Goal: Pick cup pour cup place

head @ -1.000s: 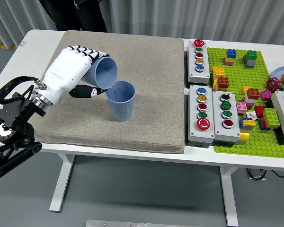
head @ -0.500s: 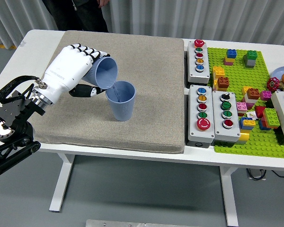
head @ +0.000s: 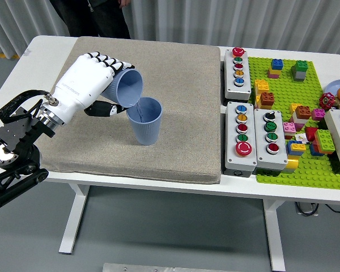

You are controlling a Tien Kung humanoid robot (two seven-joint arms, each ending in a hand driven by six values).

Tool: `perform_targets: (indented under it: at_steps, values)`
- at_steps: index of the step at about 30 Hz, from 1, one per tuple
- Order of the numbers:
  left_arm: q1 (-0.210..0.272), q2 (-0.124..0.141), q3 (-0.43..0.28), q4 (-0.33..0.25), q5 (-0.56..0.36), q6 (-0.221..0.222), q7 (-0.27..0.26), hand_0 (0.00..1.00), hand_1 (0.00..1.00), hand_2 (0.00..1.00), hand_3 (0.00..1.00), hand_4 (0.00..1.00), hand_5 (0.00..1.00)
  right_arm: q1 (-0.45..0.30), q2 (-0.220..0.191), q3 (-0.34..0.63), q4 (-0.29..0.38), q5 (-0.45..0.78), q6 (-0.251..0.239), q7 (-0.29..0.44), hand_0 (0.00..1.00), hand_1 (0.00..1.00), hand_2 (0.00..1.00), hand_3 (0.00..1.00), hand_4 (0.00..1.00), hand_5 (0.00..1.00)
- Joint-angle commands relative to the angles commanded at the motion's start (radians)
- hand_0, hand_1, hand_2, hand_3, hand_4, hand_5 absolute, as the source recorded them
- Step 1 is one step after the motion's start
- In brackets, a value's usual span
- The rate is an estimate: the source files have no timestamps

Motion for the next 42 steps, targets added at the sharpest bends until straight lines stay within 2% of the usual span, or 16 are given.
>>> perform_targets:
  at_steps: [20, 42]
  values:
    - [-0.019, 0.012, 0.011, -0.011, 0.004, -0.003, 0.003, 0.564, 0.585, 0.698, 0.666, 0.701, 0.219, 0.001, 0.0, -0.001, 0.0, 0.003, -0.002, 0.001, 0.701, 0.629, 0.554, 0.565, 0.002, 0.021]
    - [-0.061, 0.039, 0.062, -0.024, 0.051, 0.0, 0.038, 0.559, 0.58, 0.692, 0.66, 0.686, 0.202, -0.004, 0.0, -0.003, 0.001, 0.0, -0.003, 0.0, 0.701, 0.63, 0.554, 0.565, 0.002, 0.019]
